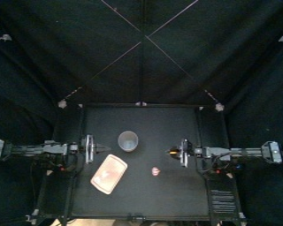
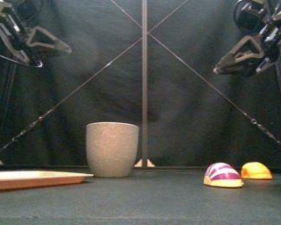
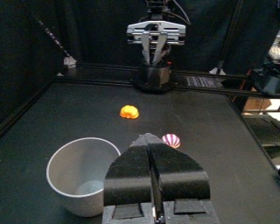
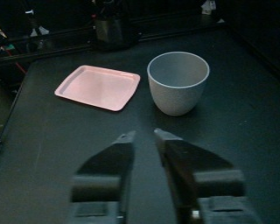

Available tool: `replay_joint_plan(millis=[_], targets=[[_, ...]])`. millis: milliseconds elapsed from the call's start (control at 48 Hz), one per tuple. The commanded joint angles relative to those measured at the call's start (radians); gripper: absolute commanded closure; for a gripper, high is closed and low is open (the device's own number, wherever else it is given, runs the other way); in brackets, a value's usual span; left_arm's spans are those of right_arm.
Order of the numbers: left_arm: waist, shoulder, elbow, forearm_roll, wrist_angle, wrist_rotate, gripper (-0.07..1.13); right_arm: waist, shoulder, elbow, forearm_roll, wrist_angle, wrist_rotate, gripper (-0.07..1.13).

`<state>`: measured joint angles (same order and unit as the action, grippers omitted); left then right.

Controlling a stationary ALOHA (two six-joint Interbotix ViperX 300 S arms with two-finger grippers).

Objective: Pick the onion then place it on the pink plate
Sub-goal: Pick the onion

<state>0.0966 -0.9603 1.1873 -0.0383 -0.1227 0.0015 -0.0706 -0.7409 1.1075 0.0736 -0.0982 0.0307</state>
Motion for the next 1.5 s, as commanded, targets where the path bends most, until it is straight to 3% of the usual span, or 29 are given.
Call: replay_joint_plan(millis=[21,83,375,667,917,1500], targets=[[0.008,0.005,-0.021,-0.002,-0.003,0.002,0.99,0.009,0.044,-0.049,0.009,-0.003,0.000,0.06],[0.009,0.005,-0.021,-0.002,-0.003,0.002,0.99,0.015,0.071,-0.064,0.018,-0.003,0.000,-0.01],[0.009,0.005,-0.021,-0.002,-0.003,0.002,0.99,0.083,0.242,-0.109,0.014,0.021,-0.003,0.01],[0.011,0.006,-0.021,-0.002,-0.003,0.000,0.99,0.161,0.518,-0.242,0.034,0.216,0.000,0.01],[0.011,0.005,-0.020,-0.003,-0.003,-0.003,0.99,0.164,0.681,-0.327,0.018,0.339,-0.003,0.01],[0.012,0.005,0.009,-0.003,-0.003,-0.005,0.99,0.176,0.773,-0.360,0.021,0.333,-0.002,0.01]])
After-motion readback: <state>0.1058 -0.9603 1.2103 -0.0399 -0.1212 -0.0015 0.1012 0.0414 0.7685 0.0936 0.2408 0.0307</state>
